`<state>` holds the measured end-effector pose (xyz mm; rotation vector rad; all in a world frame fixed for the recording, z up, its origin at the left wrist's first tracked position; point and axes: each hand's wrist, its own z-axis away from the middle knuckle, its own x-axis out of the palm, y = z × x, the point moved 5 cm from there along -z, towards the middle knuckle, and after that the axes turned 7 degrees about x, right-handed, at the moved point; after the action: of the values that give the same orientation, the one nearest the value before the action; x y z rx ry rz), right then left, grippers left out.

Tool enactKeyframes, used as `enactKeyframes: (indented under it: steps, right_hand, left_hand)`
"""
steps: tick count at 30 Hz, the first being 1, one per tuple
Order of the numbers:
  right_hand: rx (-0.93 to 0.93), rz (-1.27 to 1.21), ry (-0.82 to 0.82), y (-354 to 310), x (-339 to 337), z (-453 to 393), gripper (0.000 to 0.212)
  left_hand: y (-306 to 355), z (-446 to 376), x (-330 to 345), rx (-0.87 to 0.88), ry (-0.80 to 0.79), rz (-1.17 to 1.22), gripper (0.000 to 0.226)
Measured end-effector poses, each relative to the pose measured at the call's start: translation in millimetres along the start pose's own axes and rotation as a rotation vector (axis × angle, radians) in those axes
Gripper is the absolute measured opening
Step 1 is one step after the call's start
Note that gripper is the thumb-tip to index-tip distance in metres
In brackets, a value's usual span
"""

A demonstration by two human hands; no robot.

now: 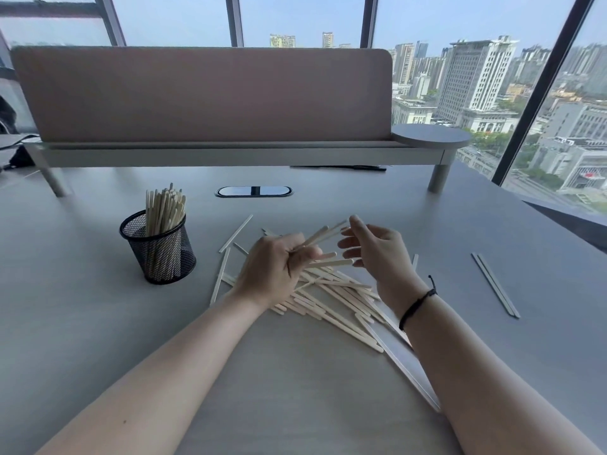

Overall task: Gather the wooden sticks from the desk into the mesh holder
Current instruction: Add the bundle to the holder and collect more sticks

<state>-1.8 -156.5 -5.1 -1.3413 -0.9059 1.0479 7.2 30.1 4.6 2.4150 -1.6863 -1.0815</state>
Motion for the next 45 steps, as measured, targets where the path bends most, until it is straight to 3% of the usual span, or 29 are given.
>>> enactKeyframes:
  steps: [7, 10, 11, 14, 17, 23, 28, 31, 33, 36, 41, 45]
  right_hand:
    - [-0.171, 0.199, -0.065, -7.2, 10.9, 6.9, 0.038]
    - [-0.248, 0.421, -0.141, -7.6, 20.6, 13.0, 0.048]
    - [-0.266, 0.538, -0.194, -6.5, 24.5, 17.3, 0.054]
    - [-0.262, 1.003, -0.342, 4.2, 35.3, 30.6, 0.1]
    - [-0.351, 1.221, -0.39, 14.2, 49.8, 43.3, 0.115]
    - [-0.352, 1.158, -0.32, 21.6, 55.5, 34.9, 0.095]
    - [-0.336, 1.215, -0.192, 24.5, 49.0, 25.7, 0.089]
    - [-0.35, 1.266, -0.082, 22.6, 46.4, 21.8, 0.081]
    - [-0.355, 1.284, -0.046, 21.9, 45.5, 20.4, 0.078]
    - [-0.333, 1.283, -0.027, 24.1, 45.3, 16.4, 0.079]
    - [-0.312, 1.28, 0.002, 25.7, 45.8, 12.6, 0.087]
    - [-0.281, 1.247, -0.006, 23.2, 44.1, 9.4, 0.091]
  left_hand:
    - [9.8, -15.9, -22.3, -0.048, 0.072, 0.065, 0.067]
    - [7.1, -18.5, -23.3, -0.149, 0.02, 0.107, 0.097]
    - [7.2, -19.2, -24.0, -0.194, 0.013, 0.147, 0.105]
    - [8.5, -23.1, -29.6, -0.395, 0.09, 0.393, 0.11]
    - [2.5, -23.6, -38.7, -0.649, 0.225, 0.76, 0.1]
    - [-9.0, -11.0, -60.4, -0.763, 0.319, 0.942, 0.095]
    - [-15.9, 0.8, -50.6, -0.731, 0.338, 0.854, 0.085]
    - [-17.0, 9.5, -36.9, -0.665, 0.279, 0.77, 0.095]
    - [-16.7, 16.4, -28.5, -0.609, 0.207, 0.67, 0.083]
    - [-18.0, 24.0, -21.6, -0.577, 0.117, 0.527, 0.062]
    - [-16.5, 30.3, -23.7, -0.593, 0.055, 0.474, 0.064]
    - [-12.2, 31.5, -28.4, -0.604, 0.127, 0.508, 0.062]
